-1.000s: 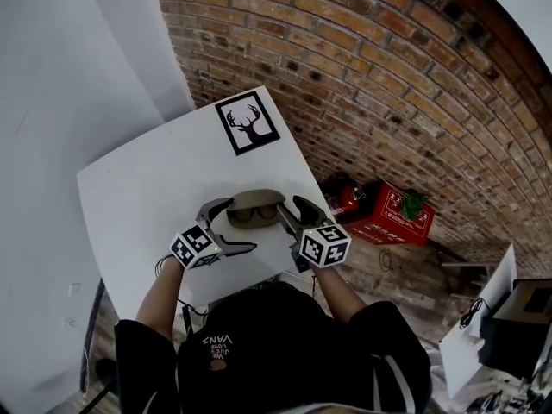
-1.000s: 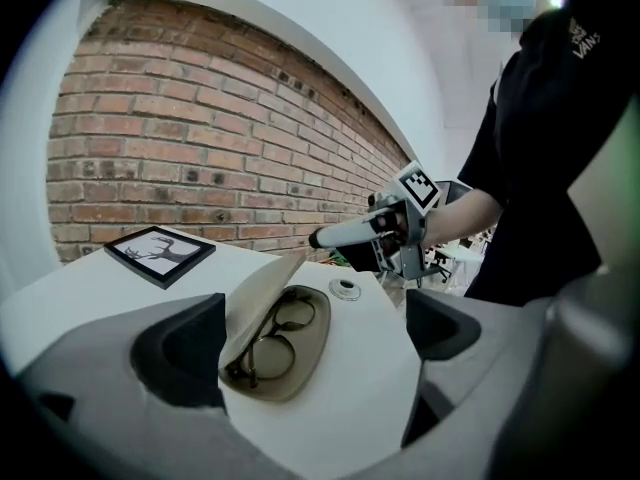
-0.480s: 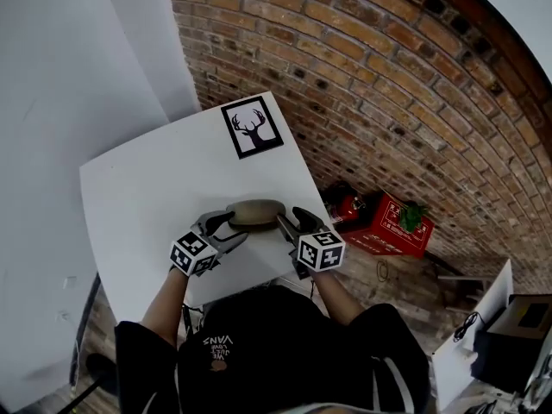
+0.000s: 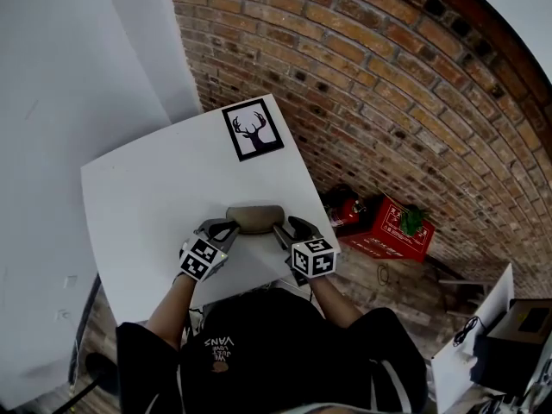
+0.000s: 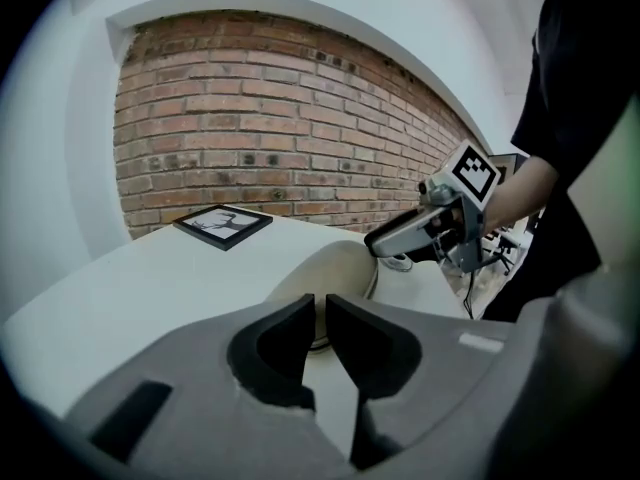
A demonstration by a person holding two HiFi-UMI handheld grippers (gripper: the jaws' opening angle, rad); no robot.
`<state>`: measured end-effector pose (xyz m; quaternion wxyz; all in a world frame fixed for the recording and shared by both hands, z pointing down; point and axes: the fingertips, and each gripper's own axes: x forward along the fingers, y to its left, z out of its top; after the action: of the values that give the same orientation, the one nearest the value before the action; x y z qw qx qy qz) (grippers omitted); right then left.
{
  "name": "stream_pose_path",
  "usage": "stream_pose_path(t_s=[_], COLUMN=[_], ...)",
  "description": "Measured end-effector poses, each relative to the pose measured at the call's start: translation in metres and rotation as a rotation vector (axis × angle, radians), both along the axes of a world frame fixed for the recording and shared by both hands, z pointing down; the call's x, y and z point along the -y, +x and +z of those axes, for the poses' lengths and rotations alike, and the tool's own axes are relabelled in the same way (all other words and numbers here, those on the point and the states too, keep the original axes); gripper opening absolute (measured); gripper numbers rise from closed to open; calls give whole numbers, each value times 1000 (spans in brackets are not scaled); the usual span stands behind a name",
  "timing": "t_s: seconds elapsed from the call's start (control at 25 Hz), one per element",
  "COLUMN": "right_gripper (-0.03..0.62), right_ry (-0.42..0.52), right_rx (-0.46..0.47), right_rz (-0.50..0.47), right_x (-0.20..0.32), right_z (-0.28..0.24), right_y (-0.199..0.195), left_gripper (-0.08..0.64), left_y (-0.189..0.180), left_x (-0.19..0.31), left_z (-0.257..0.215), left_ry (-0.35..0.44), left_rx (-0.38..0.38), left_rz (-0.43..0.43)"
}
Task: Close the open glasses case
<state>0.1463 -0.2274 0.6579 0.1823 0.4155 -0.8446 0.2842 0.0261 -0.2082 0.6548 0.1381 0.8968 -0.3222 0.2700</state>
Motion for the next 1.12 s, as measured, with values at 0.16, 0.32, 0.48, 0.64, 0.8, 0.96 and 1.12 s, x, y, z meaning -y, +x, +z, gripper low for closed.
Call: stream_pose_path(t_s=[0.16,0.32,0.48,0.64,0.8,0.96,1.12], right_gripper=[204,204,215,218,221,221,215], right_ry=[13,40,50,52,39,22,28], right_rx=[-41,-98,-128,-149,-156,-159,-160], right_rz=[-20,-51,-57,-66,-63,-38,-9], right_x=[-1,-1,0,2,2,2,-1], right_z=[4,4,5,6,6,5,-1], right_y=[-1,-3,-3,-4,-2,-1,-4], left_gripper=[35,34,32,29,28,28,18], left_y=[0,-1,0,0,0,0,-3], left_x=[-1,0,0,1,0,0,0], left_z=[4,4,7,9,9,8,6], left_ry=[-2,5,19,9,1,6,-5], left_rx=[12,23,37,42,36,26,12], left_rz=[-21,-31,-46,-49,-44,-39,-61])
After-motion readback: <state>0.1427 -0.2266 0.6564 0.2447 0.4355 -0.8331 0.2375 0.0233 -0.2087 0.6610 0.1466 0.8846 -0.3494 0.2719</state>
